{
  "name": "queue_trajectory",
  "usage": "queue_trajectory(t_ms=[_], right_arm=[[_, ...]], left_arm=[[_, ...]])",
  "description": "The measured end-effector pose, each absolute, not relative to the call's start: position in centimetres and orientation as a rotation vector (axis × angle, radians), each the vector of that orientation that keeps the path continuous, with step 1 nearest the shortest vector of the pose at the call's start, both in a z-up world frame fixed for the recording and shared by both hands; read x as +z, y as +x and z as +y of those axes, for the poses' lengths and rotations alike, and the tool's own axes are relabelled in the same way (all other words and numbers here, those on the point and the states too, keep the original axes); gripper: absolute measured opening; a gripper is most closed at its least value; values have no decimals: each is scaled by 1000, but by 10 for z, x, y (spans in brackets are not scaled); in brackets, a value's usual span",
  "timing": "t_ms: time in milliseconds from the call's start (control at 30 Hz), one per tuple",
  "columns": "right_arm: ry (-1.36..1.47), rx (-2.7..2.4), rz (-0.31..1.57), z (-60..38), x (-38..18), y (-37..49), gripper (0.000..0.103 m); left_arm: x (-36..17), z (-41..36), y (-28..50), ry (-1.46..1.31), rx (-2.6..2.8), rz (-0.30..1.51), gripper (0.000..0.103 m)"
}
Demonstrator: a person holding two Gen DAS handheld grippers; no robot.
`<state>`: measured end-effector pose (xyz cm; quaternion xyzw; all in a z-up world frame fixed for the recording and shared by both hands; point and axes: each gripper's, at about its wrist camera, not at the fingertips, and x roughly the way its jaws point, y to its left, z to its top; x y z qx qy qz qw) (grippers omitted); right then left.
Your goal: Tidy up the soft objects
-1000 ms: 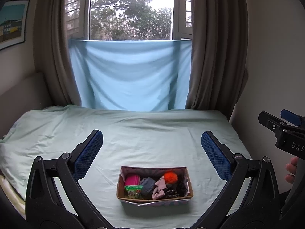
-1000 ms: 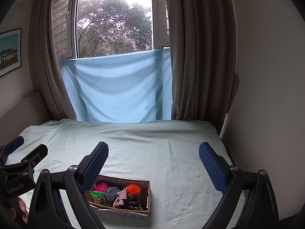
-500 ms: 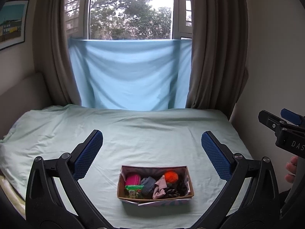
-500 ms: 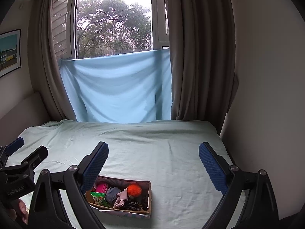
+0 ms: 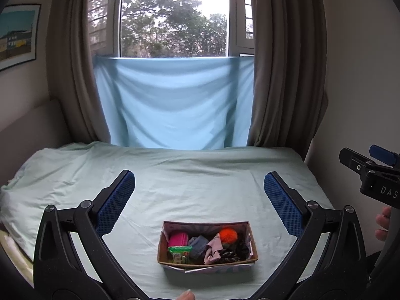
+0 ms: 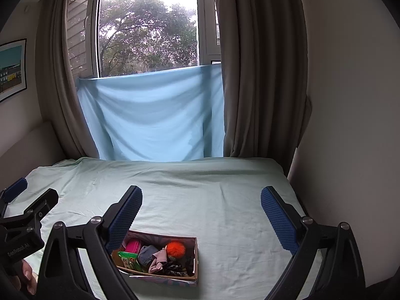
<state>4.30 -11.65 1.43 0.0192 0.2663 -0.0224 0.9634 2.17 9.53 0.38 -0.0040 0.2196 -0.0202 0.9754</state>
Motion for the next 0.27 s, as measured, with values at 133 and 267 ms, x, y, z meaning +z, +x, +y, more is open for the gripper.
queue_trajectory(t_ms=[133, 267], right_arm=[[39, -47, 539, -115, 14, 44, 95], [41, -48, 542, -115, 14, 44, 95]], left_arm=[[4, 97, 22, -8, -1, 443, 103], [2, 97, 21, 7, 26, 428, 103]])
